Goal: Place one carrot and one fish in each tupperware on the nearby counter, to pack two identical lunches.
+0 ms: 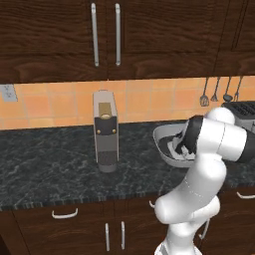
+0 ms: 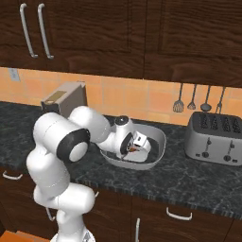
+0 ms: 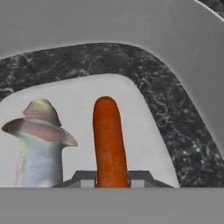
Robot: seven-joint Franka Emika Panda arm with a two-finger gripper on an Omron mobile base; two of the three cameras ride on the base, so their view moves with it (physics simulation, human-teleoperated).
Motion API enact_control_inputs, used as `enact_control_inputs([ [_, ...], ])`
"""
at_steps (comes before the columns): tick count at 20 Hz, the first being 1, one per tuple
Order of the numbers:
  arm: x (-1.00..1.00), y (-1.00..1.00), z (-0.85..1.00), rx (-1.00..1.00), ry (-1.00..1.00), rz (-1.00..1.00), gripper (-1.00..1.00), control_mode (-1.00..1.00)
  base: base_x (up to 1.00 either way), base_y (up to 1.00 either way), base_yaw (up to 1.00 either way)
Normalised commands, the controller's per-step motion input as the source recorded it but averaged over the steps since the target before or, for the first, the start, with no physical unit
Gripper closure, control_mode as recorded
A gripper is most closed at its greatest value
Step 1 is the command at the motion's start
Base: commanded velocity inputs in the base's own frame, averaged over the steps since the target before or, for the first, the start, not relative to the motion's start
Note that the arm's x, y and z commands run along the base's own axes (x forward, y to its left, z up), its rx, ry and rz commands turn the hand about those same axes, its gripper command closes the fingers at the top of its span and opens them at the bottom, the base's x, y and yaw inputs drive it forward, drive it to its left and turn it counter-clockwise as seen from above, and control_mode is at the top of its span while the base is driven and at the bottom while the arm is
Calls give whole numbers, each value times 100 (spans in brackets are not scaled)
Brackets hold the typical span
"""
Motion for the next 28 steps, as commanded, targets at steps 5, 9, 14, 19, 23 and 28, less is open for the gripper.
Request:
enact_control_inputs([
  [5,18,-8,-11,2,0,0,-100,-100,0,0,0],
  [9,-36,0,54,5,-2,0,-100,-100,0,0,0],
  [14,-56,12,100,3,-10,0,-100,-100,0,0,0],
  [19,-97,34,84,0,2,0,-100,-100,0,0,0],
  [23,-100,38,64,5,13,0,-100,-100,0,0,0],
  [28,-100,6,59,11,13,-6,-100,-100,0,0,0],
])
